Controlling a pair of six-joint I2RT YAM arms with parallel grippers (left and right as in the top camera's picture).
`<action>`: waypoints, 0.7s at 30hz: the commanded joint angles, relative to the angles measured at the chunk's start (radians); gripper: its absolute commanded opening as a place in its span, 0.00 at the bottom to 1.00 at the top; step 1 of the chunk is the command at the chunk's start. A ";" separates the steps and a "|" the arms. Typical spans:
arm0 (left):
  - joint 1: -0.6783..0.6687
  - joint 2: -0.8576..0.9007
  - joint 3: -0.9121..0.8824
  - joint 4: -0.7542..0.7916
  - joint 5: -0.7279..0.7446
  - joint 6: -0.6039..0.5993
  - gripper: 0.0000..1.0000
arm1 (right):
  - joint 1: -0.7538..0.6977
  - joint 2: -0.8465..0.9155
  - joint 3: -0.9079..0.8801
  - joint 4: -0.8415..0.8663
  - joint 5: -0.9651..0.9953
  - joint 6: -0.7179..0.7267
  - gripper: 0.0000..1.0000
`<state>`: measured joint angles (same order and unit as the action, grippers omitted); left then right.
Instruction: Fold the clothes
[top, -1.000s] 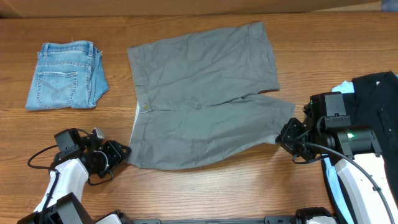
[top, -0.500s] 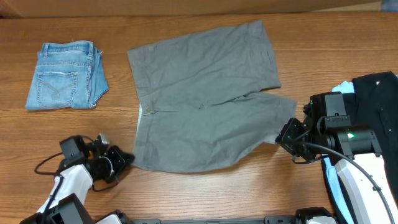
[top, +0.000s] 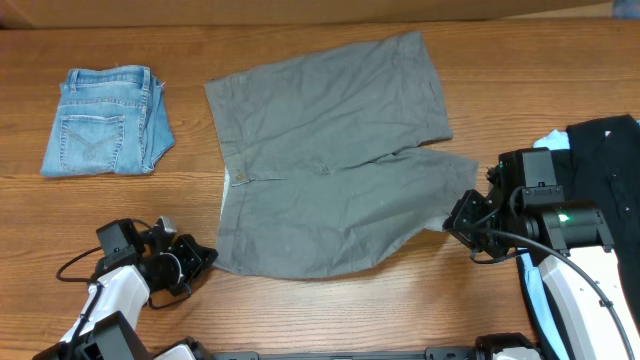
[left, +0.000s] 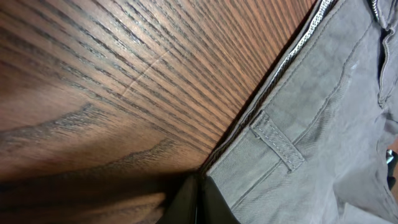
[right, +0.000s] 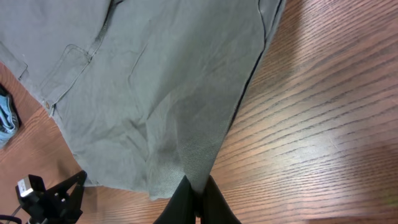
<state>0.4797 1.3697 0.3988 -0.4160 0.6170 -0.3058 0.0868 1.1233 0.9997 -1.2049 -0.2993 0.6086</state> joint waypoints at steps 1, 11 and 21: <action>-0.001 0.016 -0.006 -0.007 -0.013 -0.013 0.04 | 0.005 -0.003 0.023 0.002 0.008 -0.011 0.04; -0.001 0.015 0.254 -0.226 0.009 0.056 0.04 | 0.004 -0.004 0.037 0.005 0.050 -0.014 0.04; -0.001 0.014 0.541 -0.497 0.000 0.183 0.04 | 0.004 -0.004 0.163 -0.039 0.132 -0.015 0.04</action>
<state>0.4793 1.3853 0.8608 -0.8864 0.6170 -0.1925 0.0868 1.1233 1.0904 -1.2331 -0.2226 0.6018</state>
